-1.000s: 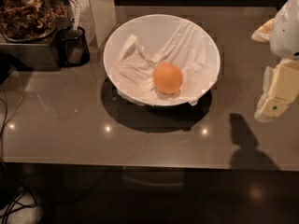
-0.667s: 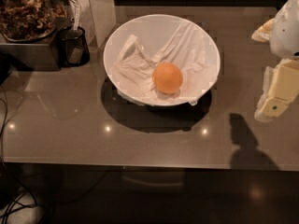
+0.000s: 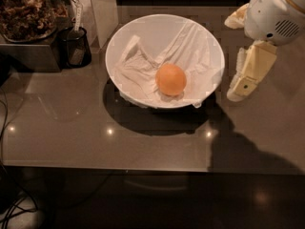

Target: Pick orange from white bowl

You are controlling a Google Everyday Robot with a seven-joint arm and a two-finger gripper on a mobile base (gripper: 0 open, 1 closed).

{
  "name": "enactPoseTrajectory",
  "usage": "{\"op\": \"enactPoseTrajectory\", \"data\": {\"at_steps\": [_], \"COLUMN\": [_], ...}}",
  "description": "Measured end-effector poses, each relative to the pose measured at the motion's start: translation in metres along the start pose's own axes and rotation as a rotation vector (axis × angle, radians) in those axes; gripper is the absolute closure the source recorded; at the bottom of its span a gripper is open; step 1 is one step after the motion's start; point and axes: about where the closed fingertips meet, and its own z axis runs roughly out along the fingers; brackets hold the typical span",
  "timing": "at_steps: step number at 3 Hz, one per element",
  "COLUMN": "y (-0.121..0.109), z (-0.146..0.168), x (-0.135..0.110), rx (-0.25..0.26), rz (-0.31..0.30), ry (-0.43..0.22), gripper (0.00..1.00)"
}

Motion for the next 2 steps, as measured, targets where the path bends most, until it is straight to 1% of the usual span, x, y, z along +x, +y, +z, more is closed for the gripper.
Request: {"op": "enactPoseTrajectory", "data": {"at_steps": [1, 2], "y": [-0.0213, -0.0237], "z": [0.0233, 0.0249], "x": [-0.0450, -0.0480], "rx": [-0.047, -0.049], "rz": [-0.043, -0.044], "ry": [-0.114, -0.123], "gripper": [0.00, 0.00]}}
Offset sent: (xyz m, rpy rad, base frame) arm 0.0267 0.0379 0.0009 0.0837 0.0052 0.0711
